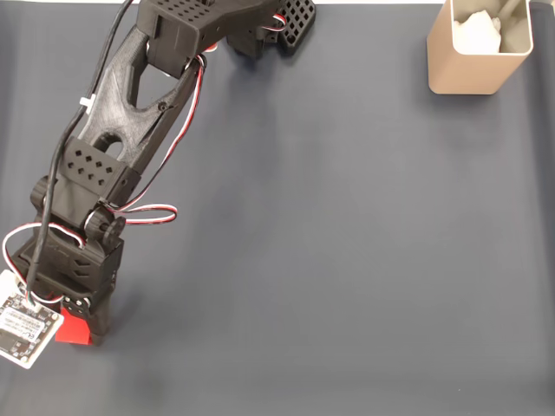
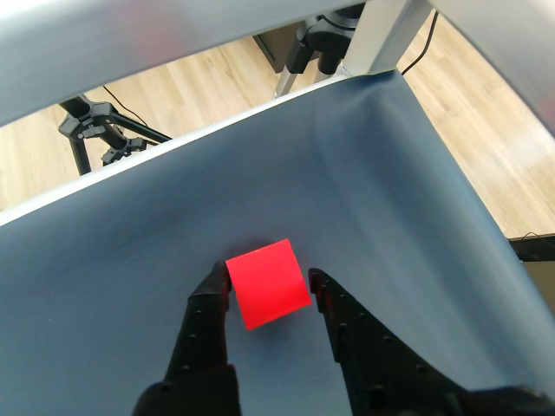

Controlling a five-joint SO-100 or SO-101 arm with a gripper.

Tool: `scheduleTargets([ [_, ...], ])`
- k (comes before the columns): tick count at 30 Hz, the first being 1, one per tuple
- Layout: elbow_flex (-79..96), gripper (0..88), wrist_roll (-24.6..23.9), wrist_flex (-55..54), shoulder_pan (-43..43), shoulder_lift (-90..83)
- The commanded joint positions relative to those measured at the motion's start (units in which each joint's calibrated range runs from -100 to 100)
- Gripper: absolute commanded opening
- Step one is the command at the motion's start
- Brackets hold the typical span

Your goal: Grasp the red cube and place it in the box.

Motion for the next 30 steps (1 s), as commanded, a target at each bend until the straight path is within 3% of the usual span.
scheduleTargets([
  [1, -0.6, 14.9, 0.3, -0.2, -0.8, -3.0],
  [14, -0.5, 4.4, 1.4, 0.3, -0.7, -3.2],
  [30, 12.4, 0.7, 2.0, 1.9, -1.8, -14.7],
])
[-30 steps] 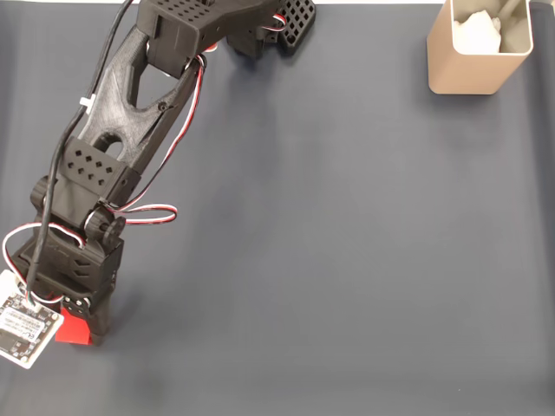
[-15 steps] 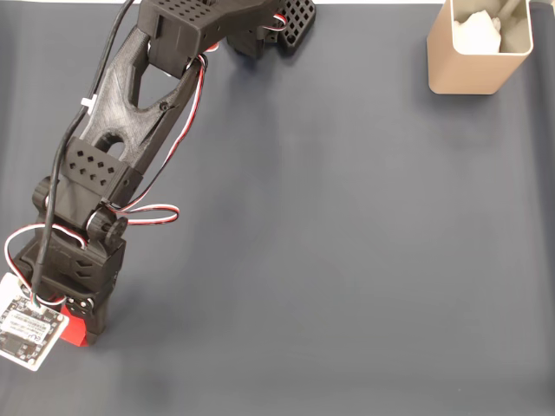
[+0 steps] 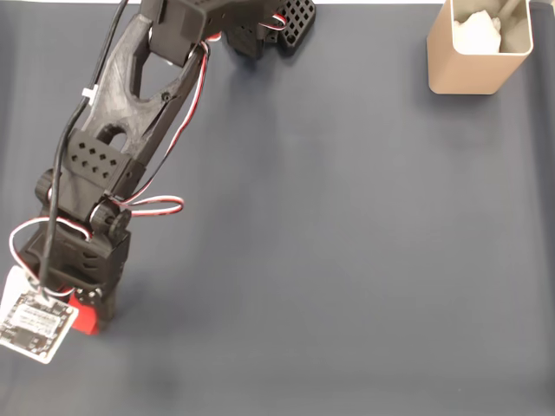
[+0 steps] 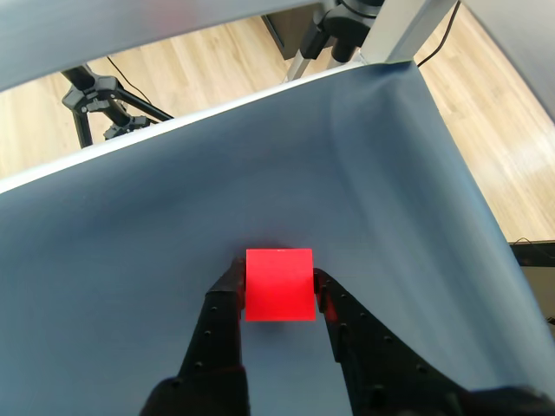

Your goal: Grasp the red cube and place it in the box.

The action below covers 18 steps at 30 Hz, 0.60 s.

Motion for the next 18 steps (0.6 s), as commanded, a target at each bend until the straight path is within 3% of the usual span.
scheduleTargets([
  [1, 3.7, 0.6, 0.1, 1.7, -1.3, -9.6],
  [18, 26.8, 0.3, -1.2, 11.5, -12.7, -39.6],
])
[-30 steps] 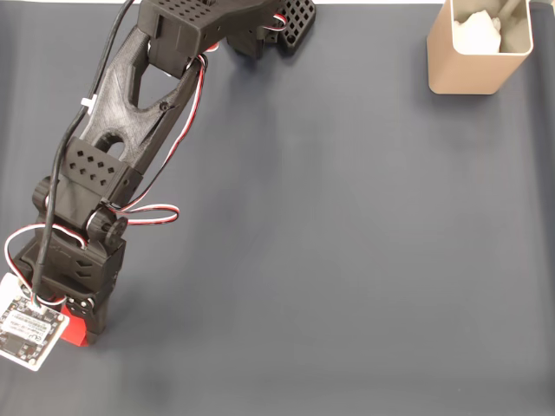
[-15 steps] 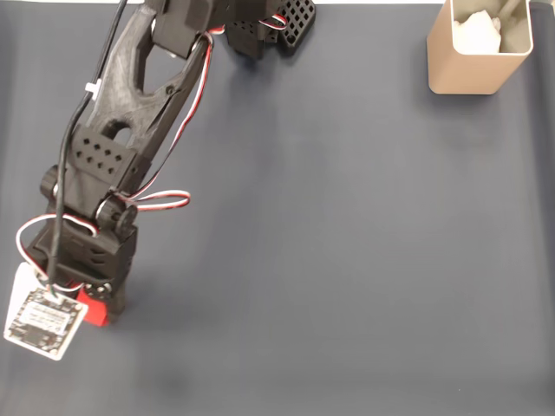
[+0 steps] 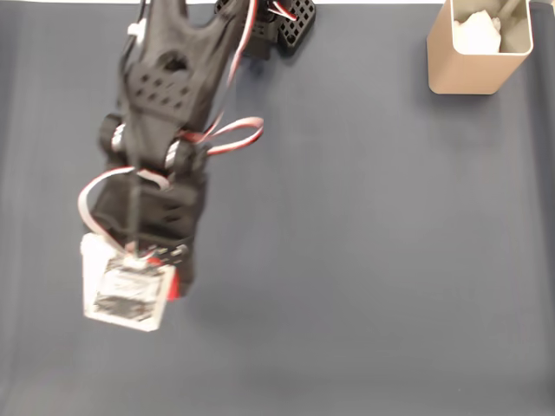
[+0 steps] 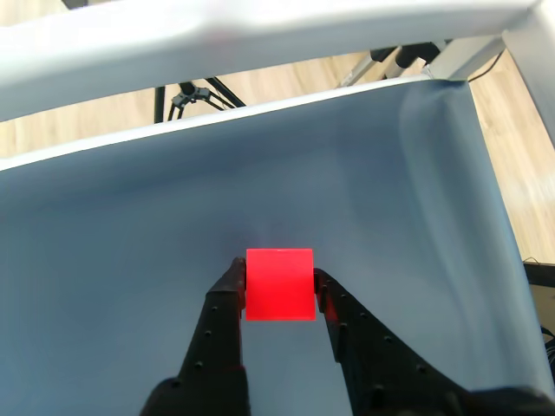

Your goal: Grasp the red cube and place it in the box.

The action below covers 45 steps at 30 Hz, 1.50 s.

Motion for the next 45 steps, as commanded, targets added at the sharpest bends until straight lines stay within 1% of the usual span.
scheduleTargets([
  [1, 1.0, 0.3, -0.4, 3.4, -3.5, -9.4],
  [11, 11.6, 0.3, 2.8, 5.6, -10.9, -22.8],
  [14, 14.6, 0.3, 3.0, 6.1, -13.5, -26.7],
  [23, 17.2, 0.3, 2.2, 11.9, -21.7, -34.1],
  [33, 22.1, 0.3, 2.1, 14.3, -29.5, -41.1],
  [45, 22.5, 0.3, 1.2, 15.8, -40.5, -44.1],
])
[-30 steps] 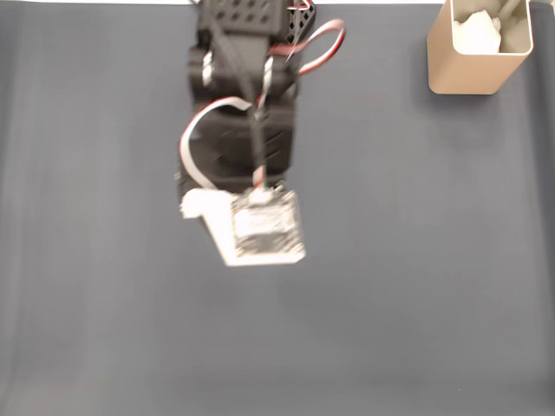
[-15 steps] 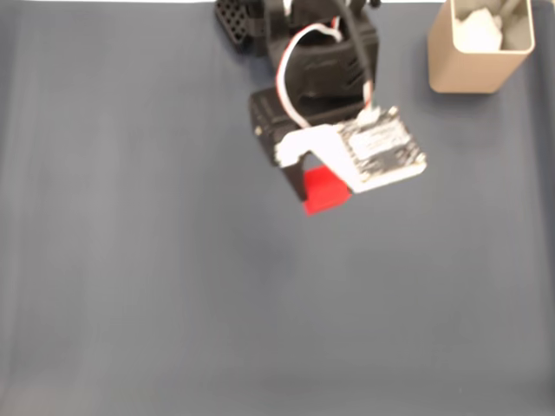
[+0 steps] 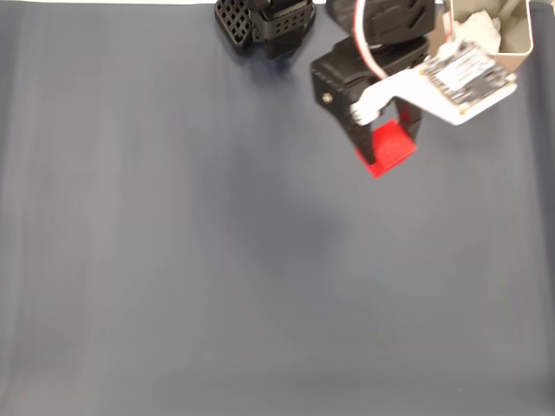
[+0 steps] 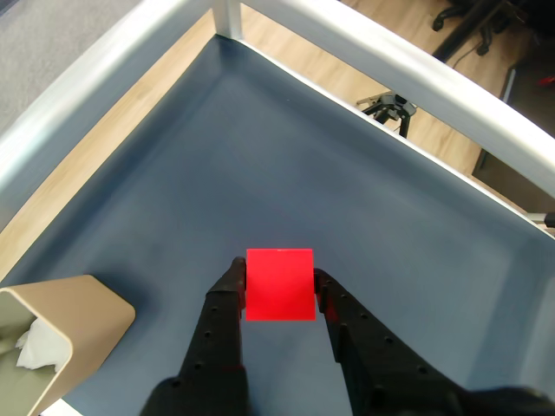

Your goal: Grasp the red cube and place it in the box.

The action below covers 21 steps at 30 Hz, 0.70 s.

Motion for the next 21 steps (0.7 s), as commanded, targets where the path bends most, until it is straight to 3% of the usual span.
scheduleTargets([
  [1, -0.5, 0.3, -0.3, 0.3, -3.4, -2.5],
  [21, -0.2, 0.2, 1.4, 0.3, -19.0, -3.1],
])
